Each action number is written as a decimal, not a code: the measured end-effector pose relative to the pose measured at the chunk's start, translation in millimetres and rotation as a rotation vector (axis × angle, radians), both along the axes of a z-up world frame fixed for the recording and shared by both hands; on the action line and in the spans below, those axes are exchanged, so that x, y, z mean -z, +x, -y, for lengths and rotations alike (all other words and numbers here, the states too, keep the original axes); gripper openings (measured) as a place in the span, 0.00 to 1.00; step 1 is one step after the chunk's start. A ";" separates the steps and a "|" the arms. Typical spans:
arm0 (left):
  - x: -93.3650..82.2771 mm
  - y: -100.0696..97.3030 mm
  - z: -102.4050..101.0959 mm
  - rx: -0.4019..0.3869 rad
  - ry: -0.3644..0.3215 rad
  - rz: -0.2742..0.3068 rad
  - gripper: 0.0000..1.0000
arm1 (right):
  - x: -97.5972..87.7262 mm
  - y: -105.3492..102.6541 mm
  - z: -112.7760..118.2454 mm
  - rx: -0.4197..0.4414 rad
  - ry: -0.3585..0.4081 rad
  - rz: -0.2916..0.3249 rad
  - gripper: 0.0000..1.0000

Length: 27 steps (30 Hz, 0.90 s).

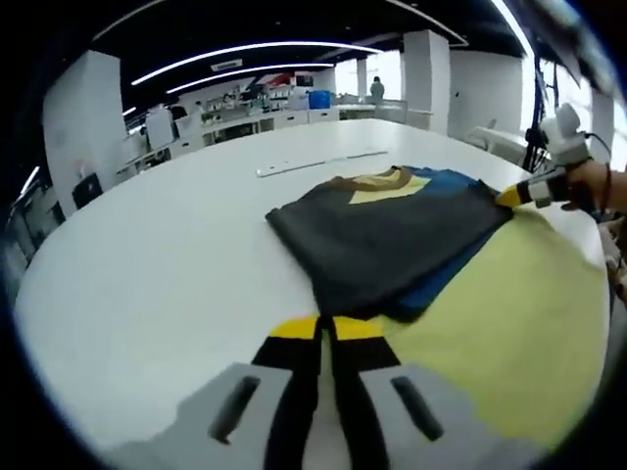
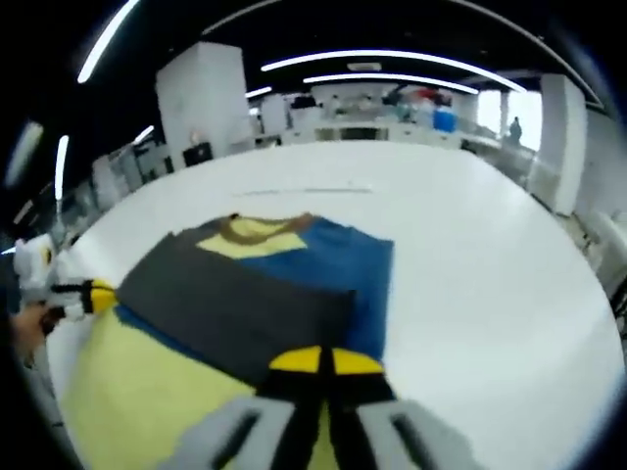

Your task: Fold the garment on the visible template until the final outline fits inside the template.

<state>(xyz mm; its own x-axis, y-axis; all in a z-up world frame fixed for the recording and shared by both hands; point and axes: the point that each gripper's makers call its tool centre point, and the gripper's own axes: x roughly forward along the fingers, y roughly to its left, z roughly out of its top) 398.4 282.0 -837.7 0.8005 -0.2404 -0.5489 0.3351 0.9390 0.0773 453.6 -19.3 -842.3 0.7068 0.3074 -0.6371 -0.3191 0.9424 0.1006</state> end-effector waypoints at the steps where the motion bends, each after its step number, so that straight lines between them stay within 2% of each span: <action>1: -0.3 -0.1 -0.2 0.003 0.010 0.002 0.01 | -0.1 -0.2 0.6 -0.003 -0.003 0.000 0.00; 5: -1.9 -1.0 -3.8 0.013 0.061 0.014 0.05 | -2.6 -1.9 3.5 -0.020 -0.002 0.002 0.01; 8: -3.5 -4.8 -6.9 0.018 0.052 0.008 0.08 | -8.8 -4.8 -0.9 -0.042 0.038 0.000 0.12; 12: -5.0 -12.0 -15.0 0.021 0.053 0.004 0.21 | -17.1 -13.0 -2.2 -0.101 0.018 0.018 0.28; 16: -12.2 -22.1 -15.6 0.038 0.049 0.004 0.31 | -26.3 -23.8 -7.4 -0.168 0.037 0.023 0.51; 19: -19.3 -28.5 -12.2 0.061 0.050 0.012 0.41 | -30.4 -26.8 -10.8 -0.227 0.039 0.032 0.64; 25: -30.0 -39.7 -4.7 0.116 0.001 0.028 0.59 | -40.1 -49.9 -14.4 -0.323 0.066 0.015 0.77; 27: -33.4 -45.8 2.6 0.140 -0.076 0.017 0.68 | -39.2 -58.2 -12.1 -0.369 0.040 0.006 0.79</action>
<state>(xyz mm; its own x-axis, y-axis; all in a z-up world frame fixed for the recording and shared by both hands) 352.6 279.4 -804.3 0.7655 -0.3904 -0.5114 0.4620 0.8868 0.0146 395.4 -7.2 -803.1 0.5475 0.5668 -0.6156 -0.6376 0.7590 0.1317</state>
